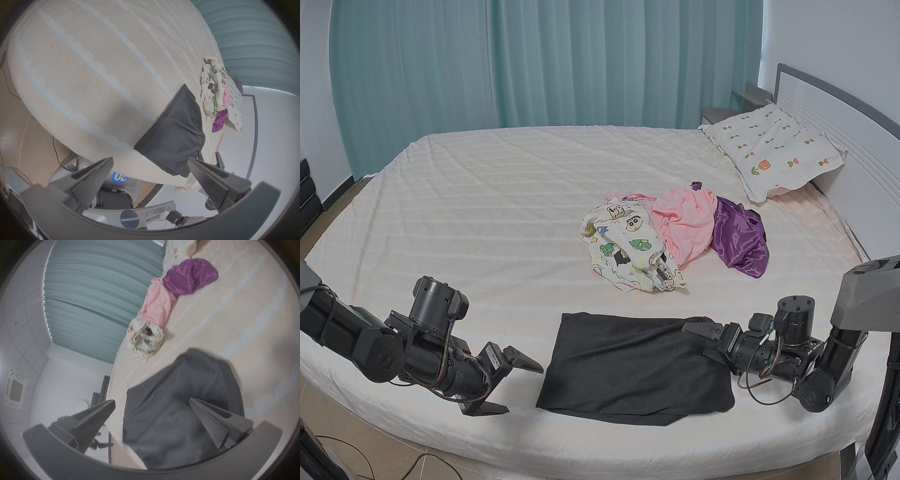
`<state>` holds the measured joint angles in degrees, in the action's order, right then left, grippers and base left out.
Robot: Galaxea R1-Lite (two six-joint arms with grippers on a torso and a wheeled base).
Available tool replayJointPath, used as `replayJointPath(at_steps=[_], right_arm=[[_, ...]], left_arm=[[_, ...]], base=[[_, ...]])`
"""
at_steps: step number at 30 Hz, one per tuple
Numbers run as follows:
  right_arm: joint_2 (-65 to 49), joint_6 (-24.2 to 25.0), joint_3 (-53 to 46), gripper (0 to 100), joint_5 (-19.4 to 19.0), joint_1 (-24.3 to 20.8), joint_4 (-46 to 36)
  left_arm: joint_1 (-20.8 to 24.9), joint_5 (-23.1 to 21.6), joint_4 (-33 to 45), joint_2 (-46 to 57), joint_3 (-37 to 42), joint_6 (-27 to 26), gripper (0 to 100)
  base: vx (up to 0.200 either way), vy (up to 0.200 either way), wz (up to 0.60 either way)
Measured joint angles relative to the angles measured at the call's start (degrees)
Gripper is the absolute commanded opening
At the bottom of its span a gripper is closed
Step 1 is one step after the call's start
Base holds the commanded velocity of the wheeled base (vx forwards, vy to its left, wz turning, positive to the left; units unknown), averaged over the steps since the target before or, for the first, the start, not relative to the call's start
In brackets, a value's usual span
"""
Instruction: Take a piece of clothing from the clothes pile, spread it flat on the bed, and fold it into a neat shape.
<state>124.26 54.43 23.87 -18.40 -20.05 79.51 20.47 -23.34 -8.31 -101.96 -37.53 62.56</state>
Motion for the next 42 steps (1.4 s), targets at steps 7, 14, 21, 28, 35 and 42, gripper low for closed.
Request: replayJointPath(at_steps=[7,14,21,28,35,42], right_arm=[[-0.7,0.0,-6.8,100,-3.0,-3.6,0.7],[-1.0,-0.2,-9.0,100,-2.8,-4.9,1.4],[-6.8,-0.2,-9.5,100,-2.0,-3.9,2.1],[-18.2,-2.1,-10.9,100,-1.1,-1.4,-0.3],[-31.6,-9.3,-12.0,100,4.6,2.4,-14.1],[-46.0,-19.2,-12.5,100,17.7,4.0,-28.8]], left_arm=[[0.0,0.0,0.0,0.1,0.1,0.0,100],[0.0,0.1,0.0,0.3,0.1,0.0,100],[0.0,2.0,0.0,2.5,-0.1,-0.2,100],[0.2,7.9,0.0,10.2,0.0,-2.0,100],[1.4,13.3,0.1,22.6,3.0,-7.1,100],[3.3,22.5,0.2,36.4,7.2,-11.5,100]], base=[[0.0,0.0,0.0],[0.0,0.0,0.0],[0.0,0.0,0.0],[0.0,0.0,0.0],[0.0,0.0,0.0],[0.0,0.0,0.0]])
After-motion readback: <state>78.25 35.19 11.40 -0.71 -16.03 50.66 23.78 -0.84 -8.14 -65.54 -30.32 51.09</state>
